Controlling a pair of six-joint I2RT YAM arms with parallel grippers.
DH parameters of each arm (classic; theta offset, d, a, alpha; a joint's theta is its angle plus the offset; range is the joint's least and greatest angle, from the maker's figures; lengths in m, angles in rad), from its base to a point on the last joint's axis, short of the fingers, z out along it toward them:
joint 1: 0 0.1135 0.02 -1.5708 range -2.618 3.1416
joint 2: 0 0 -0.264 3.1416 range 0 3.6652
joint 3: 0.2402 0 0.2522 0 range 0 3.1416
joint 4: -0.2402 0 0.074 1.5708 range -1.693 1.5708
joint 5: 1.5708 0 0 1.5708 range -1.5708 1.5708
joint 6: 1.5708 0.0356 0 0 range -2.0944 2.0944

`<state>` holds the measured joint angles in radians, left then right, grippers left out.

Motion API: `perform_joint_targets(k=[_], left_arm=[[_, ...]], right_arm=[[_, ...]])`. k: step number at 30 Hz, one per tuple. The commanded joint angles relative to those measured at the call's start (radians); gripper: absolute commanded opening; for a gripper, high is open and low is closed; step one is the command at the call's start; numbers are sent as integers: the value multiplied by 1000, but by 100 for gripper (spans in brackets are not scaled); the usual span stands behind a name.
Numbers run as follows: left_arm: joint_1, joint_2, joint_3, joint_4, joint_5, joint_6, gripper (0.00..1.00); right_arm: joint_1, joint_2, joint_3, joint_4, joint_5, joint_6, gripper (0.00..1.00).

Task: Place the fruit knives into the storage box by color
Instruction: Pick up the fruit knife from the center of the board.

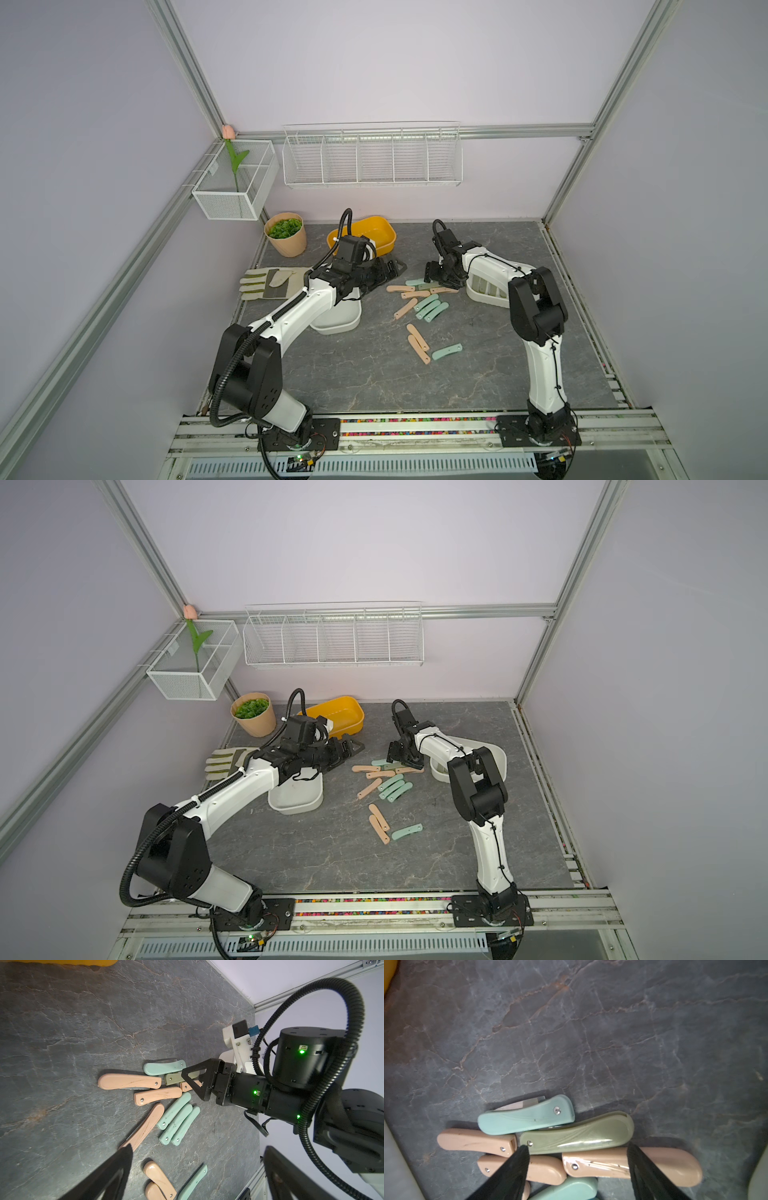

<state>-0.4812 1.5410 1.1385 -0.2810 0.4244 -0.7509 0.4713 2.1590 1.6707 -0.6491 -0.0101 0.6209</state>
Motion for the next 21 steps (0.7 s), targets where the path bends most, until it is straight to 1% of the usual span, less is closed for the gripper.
perform_joint_targets(k=[1, 4, 7, 12, 16, 21], left_arm=[[9, 4, -10, 21, 8, 6, 99], [11, 4, -13, 20, 8, 6, 99], [13, 1, -14, 19, 6, 5, 99], [14, -7, -14, 19, 3, 3, 99], [15, -13, -17, 19, -1, 1, 99], [15, -16, -27, 41, 1, -16, 99]], right_arm=[[-9, 52, 17, 9, -42, 22, 77], [-16, 73, 31, 45, -95, 20, 76], [-16, 105, 78, 51, -126, 7, 76], [-14, 162, 183, 18, -132, -25, 75], [1, 184, 252, -68, -71, -67, 74], [29, 178, 249, -141, 43, -95, 73]])
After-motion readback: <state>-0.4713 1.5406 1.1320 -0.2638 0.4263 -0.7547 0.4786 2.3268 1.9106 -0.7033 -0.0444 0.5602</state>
